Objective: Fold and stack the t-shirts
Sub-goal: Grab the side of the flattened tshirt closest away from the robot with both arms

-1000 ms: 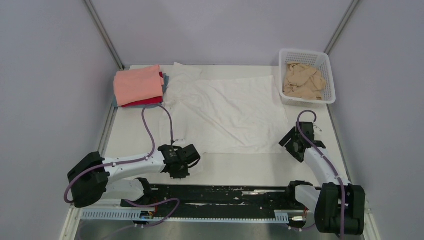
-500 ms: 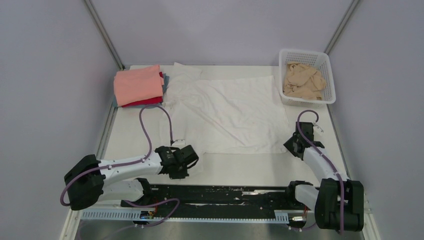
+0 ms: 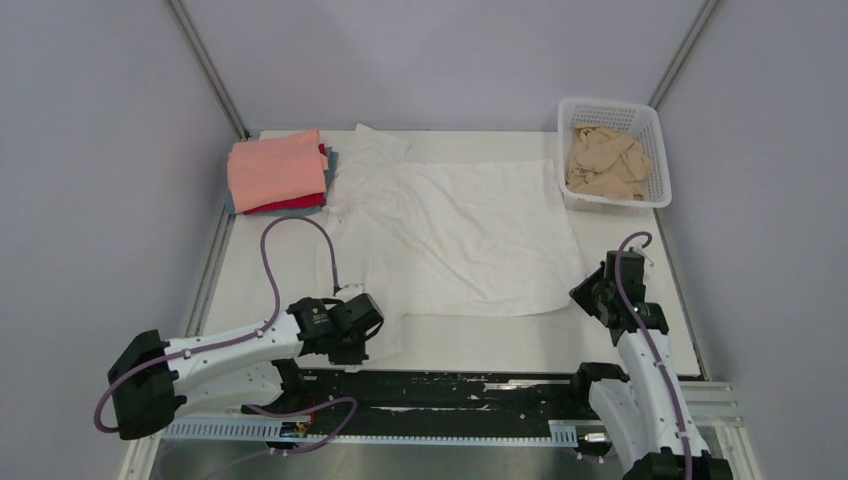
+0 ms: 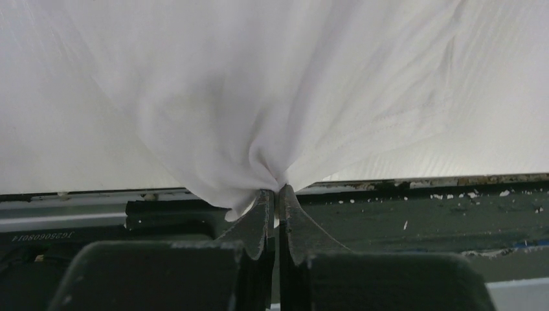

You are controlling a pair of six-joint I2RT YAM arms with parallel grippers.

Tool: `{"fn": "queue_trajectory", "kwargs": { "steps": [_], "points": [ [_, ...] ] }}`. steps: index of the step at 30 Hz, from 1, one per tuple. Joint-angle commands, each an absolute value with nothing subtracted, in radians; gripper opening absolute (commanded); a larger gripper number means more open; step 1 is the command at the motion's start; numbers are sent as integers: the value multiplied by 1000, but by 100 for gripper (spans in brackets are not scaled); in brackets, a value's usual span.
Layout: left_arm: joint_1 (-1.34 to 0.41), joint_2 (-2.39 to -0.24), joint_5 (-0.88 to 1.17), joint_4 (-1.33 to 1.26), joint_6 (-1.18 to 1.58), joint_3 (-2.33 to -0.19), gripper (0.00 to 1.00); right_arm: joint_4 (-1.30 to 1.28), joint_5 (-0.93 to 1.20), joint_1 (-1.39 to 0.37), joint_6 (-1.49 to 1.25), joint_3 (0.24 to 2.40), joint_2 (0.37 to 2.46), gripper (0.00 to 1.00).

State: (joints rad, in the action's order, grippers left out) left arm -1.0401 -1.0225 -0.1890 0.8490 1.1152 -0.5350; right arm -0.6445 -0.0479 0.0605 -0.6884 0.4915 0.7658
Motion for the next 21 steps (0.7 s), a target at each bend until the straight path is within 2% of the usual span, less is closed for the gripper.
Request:
{"fn": "queue_trajectory", "kwargs": {
  "steps": [1,7,12,18,21],
  "points": [
    [-1045,-943,-121,938,1076,-535,0,-788,98,64,-727,563,665,0],
    [-1048,-800,-72,1059,1059,-562,0,-1093,-33,63,-649,713,616,0],
    [-1048,-712,-9,1152,1049,-606,0,-1190,-28,64,-609,739,578,1],
    [-1048,-674,-28,1071,1015,-674,0,-1197,-34,64,-592,748,582,6],
    [-1045,-713,-125,1013,988,-722,0,-1142,23,62,-596,721,602,7]
  ]
}}
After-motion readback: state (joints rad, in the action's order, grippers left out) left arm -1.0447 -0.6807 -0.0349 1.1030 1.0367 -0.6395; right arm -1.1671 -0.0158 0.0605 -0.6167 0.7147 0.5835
